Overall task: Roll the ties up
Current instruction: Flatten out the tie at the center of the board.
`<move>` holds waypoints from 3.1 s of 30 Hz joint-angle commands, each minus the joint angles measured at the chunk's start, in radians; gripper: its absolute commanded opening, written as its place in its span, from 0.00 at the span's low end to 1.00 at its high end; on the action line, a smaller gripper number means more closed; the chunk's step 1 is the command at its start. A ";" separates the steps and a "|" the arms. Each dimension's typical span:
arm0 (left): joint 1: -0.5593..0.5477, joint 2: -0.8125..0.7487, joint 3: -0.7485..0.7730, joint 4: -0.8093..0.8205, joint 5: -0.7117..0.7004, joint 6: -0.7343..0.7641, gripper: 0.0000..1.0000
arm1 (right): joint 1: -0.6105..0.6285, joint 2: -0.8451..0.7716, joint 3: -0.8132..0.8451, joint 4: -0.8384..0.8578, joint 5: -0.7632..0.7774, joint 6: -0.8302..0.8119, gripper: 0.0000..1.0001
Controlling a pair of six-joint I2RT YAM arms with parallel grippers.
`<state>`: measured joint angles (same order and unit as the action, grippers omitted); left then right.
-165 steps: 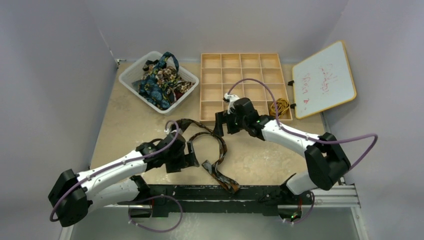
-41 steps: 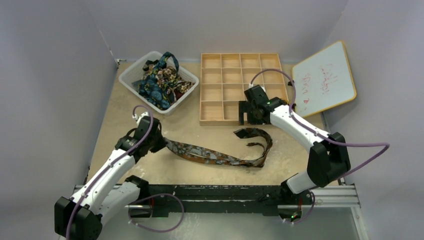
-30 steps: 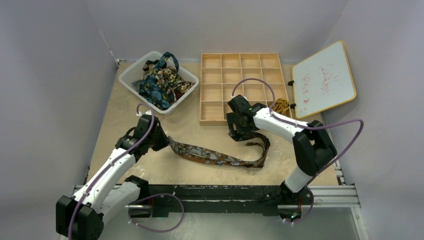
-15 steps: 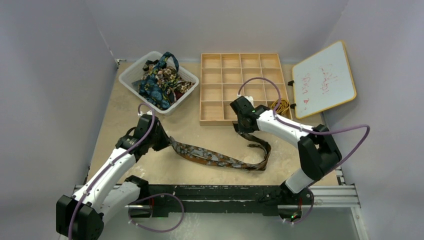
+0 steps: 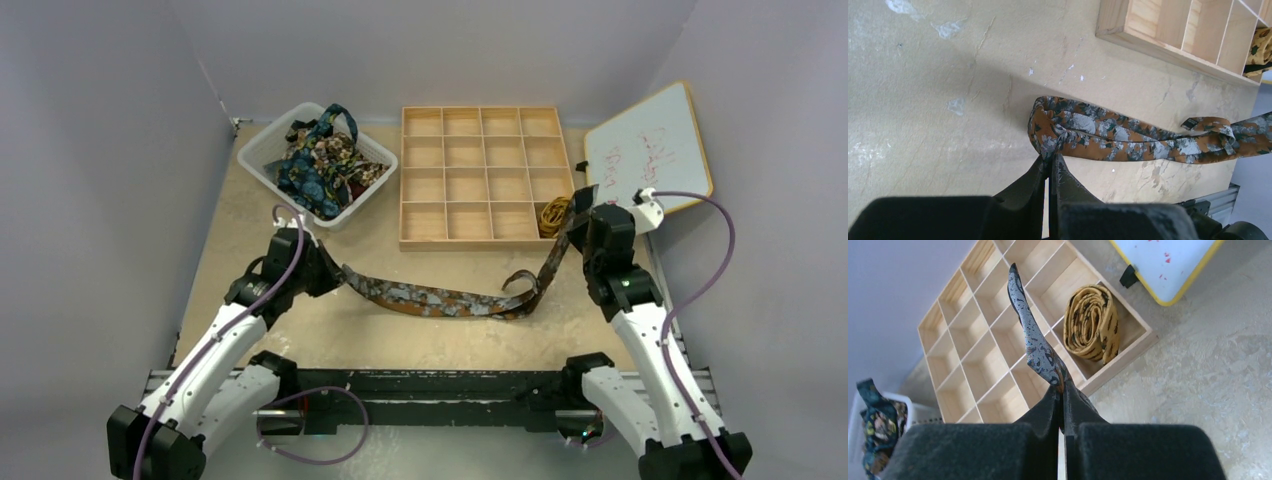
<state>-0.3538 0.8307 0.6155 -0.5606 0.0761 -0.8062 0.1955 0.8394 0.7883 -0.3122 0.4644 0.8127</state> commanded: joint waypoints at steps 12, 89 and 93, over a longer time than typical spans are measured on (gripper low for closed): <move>0.007 -0.087 -0.030 -0.007 -0.103 -0.055 0.00 | -0.146 -0.125 -0.248 -0.100 0.087 0.396 0.10; 0.007 0.042 0.183 -0.088 -0.025 0.153 0.91 | 0.630 0.639 0.145 -0.637 0.149 0.354 0.82; 0.007 0.041 0.183 -0.072 -0.019 0.165 0.91 | 0.636 0.690 0.142 -0.689 0.203 0.420 0.80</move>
<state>-0.3534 0.8726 0.7639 -0.6735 0.0368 -0.6804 0.8291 1.5078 0.8959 -0.8654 0.5259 1.1069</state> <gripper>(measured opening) 0.909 0.812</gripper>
